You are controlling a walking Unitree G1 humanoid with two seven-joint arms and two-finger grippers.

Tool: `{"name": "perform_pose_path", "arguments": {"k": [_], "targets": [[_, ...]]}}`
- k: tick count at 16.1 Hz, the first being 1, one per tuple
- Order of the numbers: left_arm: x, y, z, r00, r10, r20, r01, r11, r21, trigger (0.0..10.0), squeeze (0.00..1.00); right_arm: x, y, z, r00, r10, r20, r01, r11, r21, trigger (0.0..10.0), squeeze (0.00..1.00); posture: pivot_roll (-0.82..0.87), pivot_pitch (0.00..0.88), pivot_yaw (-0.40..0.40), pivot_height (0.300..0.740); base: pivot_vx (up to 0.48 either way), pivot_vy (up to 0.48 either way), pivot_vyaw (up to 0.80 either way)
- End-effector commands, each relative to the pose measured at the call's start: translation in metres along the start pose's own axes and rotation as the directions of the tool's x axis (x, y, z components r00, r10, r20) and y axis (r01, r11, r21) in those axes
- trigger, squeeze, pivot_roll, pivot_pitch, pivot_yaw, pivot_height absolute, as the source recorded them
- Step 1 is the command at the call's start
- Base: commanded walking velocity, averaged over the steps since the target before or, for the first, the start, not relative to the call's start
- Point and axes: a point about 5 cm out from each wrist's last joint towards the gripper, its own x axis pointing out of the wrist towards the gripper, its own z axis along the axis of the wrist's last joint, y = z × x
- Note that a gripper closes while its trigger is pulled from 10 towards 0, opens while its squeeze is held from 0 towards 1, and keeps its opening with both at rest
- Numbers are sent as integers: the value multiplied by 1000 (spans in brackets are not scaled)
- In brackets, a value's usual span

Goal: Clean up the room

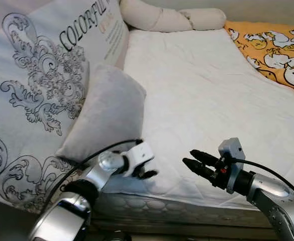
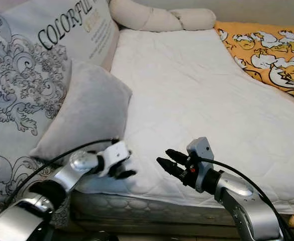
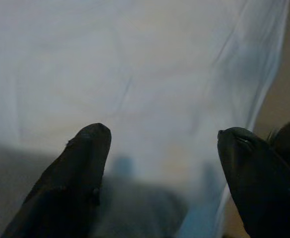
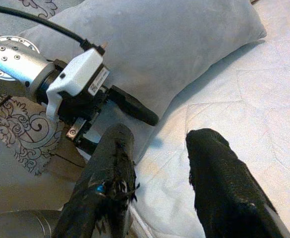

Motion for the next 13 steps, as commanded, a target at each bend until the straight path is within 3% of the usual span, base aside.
{"name": "perform_pose_path", "arguments": {"k": [1,7,9,10,12,13], "targets": [[-9,5,-14,997,33,-69,-30,999,45,10000,1000,1,4,3,1000,12,4,-12,1000,-17,10000,0,-76,0,58,740,0,0,0],[-61,51,-46,940,227,-255,-190,969,160,10000,1000,6,5,3,999,33,3,-33,999,-16,10000,0,-53,0,47,740,0,0,0],[-66,55,-46,934,245,-262,-206,964,167,10000,1000,7,6,3,999,40,2,-39,999,-14,10000,0,-49,0,45,740,0,0,0],[-66,54,-45,945,226,-234,-196,970,146,10000,1000,7,7,2,999,48,1,-48,999,-11,10000,0,-47,0,46,740,0,0,0],[-55,44,-33,982,160,-97,-158,987,24,10000,1000,8,8,2,998,58,4,-58,998,-10,10000,0,-49,0,49,740,0,0,0],[-47,34,-22,995,97,18,-96,994,-46,10000,1000,7,11,4,997,79,14,-79,997,-10,10000,0,-56,0,55,740,0,0,0]]}}
